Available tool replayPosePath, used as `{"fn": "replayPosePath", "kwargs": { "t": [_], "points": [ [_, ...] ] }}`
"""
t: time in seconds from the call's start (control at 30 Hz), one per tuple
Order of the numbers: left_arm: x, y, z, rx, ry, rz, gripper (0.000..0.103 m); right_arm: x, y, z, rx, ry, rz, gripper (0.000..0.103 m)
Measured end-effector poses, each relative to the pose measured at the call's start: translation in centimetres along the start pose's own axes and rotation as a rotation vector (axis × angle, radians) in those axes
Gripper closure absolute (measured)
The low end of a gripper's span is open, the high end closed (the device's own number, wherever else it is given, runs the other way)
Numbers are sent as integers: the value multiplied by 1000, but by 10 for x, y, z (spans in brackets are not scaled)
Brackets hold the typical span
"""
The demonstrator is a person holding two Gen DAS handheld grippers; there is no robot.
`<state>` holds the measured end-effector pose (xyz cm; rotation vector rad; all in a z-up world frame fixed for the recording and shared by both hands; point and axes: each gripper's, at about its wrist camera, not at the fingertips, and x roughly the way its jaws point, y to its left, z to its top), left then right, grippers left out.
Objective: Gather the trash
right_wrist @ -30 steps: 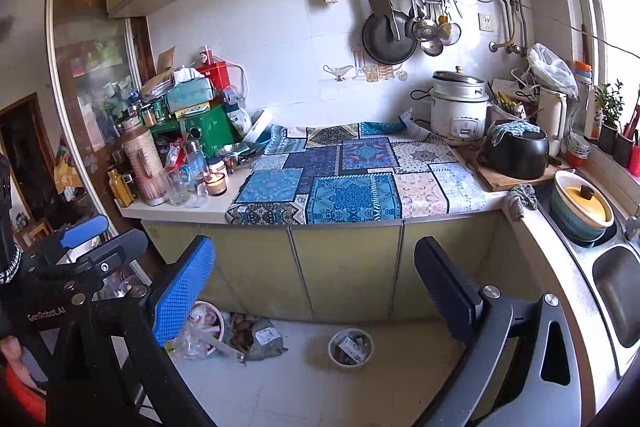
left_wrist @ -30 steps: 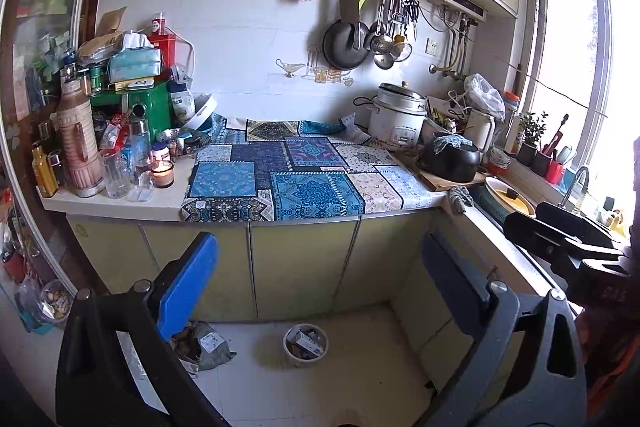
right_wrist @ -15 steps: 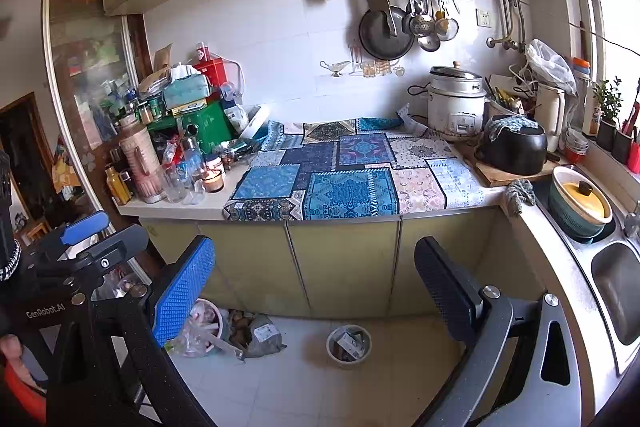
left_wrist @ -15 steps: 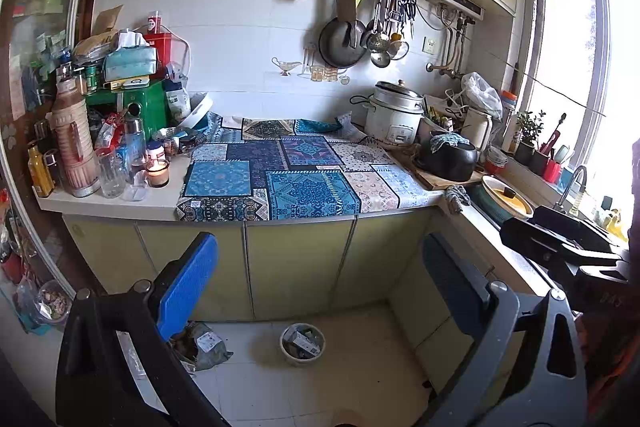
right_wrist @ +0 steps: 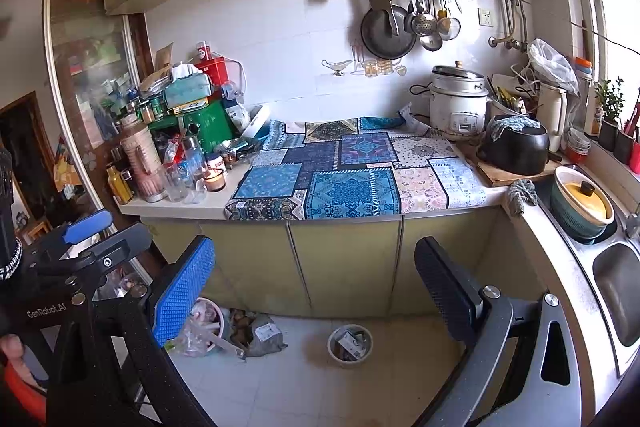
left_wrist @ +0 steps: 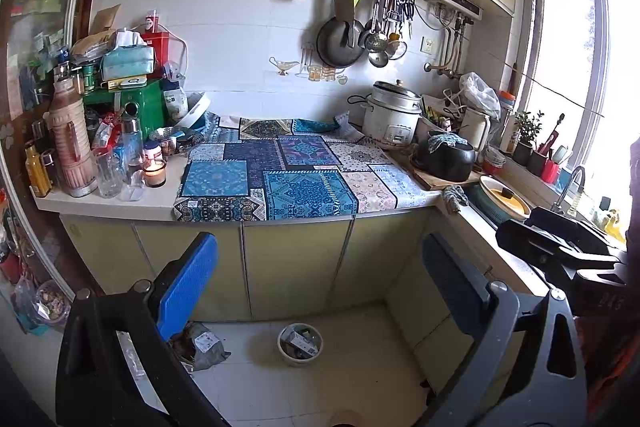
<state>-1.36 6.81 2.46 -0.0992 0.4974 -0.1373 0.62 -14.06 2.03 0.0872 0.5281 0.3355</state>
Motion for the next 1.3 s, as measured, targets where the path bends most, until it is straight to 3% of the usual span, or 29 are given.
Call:
{"fn": "replayPosePath", "kwargs": {
  "t": [0.93, 1.3],
  "points": [
    [0, -3, 4, 1, -2, -33, 1, 3, -8, 3, 5, 3, -6, 4],
    [27, -5, 10, 5, 25, -21, 1, 24, -30, 7, 16, 24, -6, 4]
  ]
}}
